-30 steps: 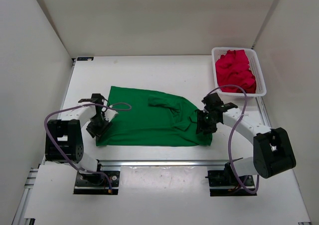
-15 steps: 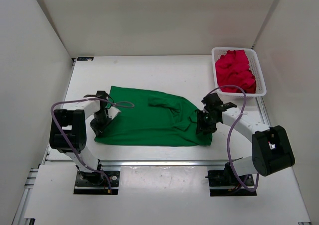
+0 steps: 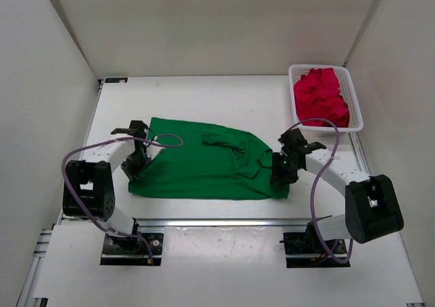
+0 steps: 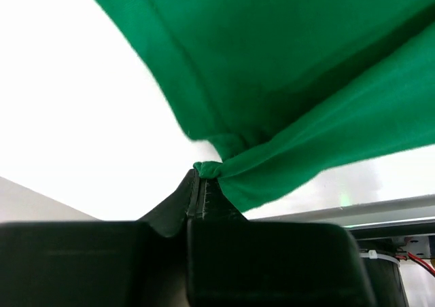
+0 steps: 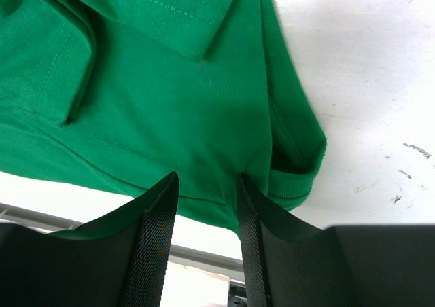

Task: Fold and stack the t-shirts
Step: Fold the flattened tshirt in 1/3 of the way, then grap the side of the flattened tshirt furthest away from the robot with both arms, then fold the other side of the tshirt into a rectangle

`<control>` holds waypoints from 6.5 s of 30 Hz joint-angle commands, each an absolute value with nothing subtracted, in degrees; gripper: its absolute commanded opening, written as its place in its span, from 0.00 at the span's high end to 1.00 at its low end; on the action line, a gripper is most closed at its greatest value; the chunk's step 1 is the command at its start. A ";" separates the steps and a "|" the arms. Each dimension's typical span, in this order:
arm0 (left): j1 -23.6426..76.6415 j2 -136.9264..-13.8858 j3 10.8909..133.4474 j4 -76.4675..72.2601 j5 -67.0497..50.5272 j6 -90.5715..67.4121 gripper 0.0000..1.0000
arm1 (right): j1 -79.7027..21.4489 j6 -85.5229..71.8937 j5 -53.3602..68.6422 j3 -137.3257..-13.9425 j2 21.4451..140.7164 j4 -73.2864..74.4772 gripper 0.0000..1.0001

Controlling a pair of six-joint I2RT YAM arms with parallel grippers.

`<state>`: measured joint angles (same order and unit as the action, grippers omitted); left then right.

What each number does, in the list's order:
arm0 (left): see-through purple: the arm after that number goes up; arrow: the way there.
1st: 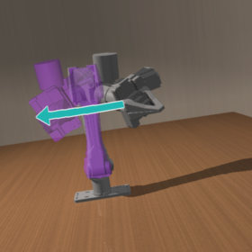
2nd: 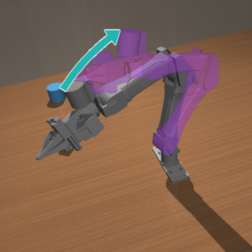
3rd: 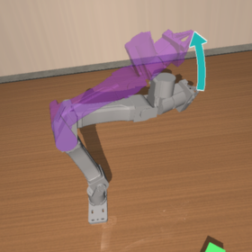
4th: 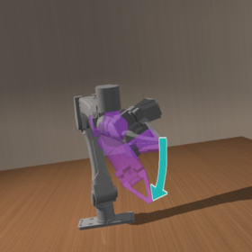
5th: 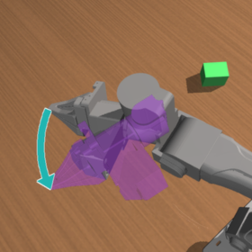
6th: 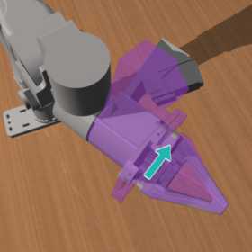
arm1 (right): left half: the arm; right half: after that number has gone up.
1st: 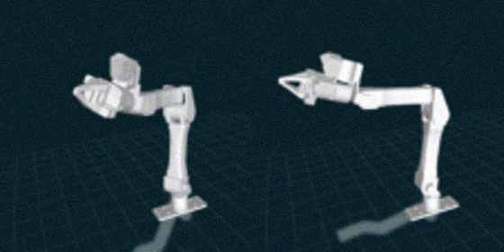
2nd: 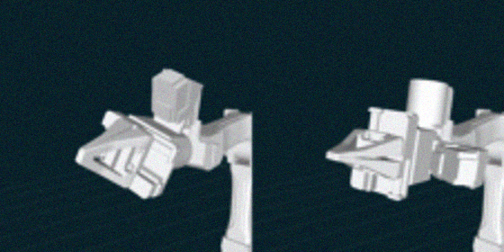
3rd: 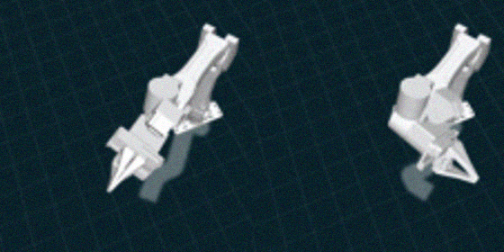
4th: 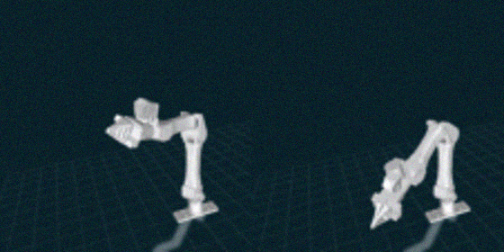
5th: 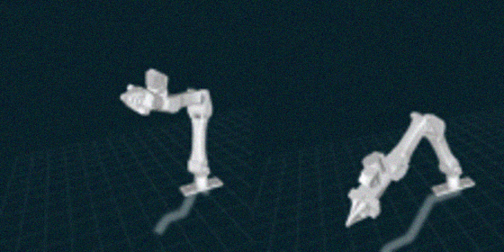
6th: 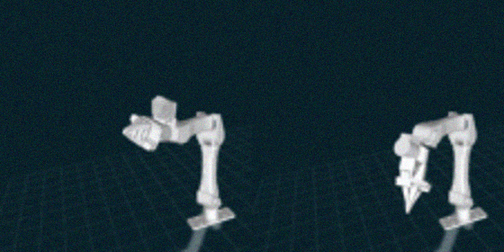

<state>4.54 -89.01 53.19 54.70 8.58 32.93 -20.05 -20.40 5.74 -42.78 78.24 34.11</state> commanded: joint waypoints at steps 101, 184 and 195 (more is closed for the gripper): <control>3.69 -130.86 116.70 51.51 -0.09 9.93 0.12 | -26.20 -14.94 3.34 -97.39 117.52 48.42 0.37; 12.66 -100.81 75.32 44.74 3.43 19.69 1.00 | -39.98 -19.33 -9.39 -109.16 123.48 56.33 0.39; 12.48 -100.73 75.94 45.44 2.37 18.54 1.00 | -39.81 -19.86 -7.56 -107.40 125.16 55.46 0.39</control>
